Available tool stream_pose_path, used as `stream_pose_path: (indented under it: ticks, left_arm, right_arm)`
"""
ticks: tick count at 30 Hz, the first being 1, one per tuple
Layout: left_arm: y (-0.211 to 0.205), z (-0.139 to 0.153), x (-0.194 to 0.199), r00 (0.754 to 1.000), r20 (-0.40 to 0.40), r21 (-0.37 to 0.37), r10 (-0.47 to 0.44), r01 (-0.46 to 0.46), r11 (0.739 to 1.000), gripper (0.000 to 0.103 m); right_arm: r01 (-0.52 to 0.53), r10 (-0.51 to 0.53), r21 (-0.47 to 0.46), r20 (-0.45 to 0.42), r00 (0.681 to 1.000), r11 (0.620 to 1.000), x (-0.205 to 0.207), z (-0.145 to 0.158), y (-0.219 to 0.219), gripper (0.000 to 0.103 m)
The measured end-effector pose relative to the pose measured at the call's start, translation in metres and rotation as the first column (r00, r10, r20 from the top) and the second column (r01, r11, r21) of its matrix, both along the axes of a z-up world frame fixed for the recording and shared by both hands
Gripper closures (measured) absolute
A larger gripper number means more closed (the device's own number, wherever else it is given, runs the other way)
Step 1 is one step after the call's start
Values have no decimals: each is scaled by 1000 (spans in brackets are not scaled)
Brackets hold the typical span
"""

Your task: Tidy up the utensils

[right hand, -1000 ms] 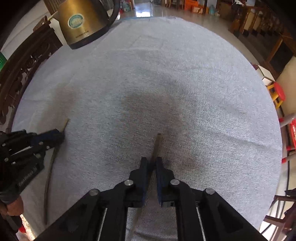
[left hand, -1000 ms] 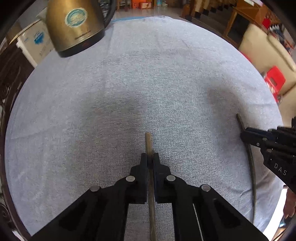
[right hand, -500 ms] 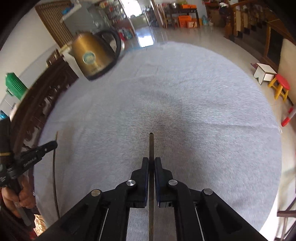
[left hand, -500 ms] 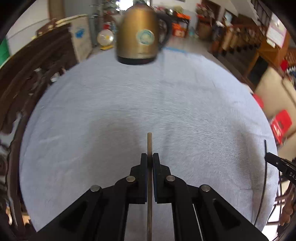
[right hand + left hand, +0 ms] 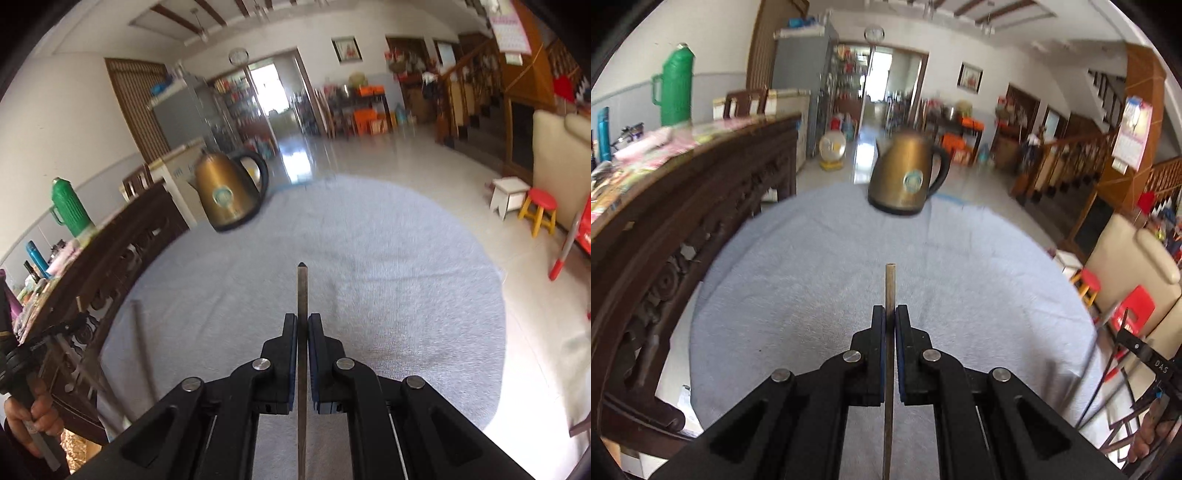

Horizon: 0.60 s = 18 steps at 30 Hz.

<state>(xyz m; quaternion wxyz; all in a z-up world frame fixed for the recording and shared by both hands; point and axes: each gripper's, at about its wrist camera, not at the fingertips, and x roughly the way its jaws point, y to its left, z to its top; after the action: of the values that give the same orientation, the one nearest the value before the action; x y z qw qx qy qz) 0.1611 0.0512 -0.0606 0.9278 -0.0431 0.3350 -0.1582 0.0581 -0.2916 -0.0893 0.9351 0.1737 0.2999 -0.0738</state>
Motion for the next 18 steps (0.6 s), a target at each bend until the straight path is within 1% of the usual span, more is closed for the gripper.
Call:
stream_pose_path:
  ticks: [2,5,8,12,18]
  left_arm:
    - [3,5,-16,999,32,-10,4,-3,1000,98]
    - [0,6,-29,998,64,-15,13,-12,1000,98]
    - [0,9,-42,996,86,-38,12,-8,999,98]
    - [0,22,-60,993,117,-49,-3,9,999,98]
    - [-2,40,-78,986,167,-68,-15,27,997,98]
  right_arm:
    - [14,-13,-14,49,999,1000,-16,8,9,96]
    - [30,-27,-27,102,994,999,-34,14,19,96]
    - [29,-25,-24,129,991,999,-45,20,25,96]
    - [25,-19,-36,160,987,999,-56,29,31,96]
    - [23,-17,-26,205,979,999,-69,40,34,96]
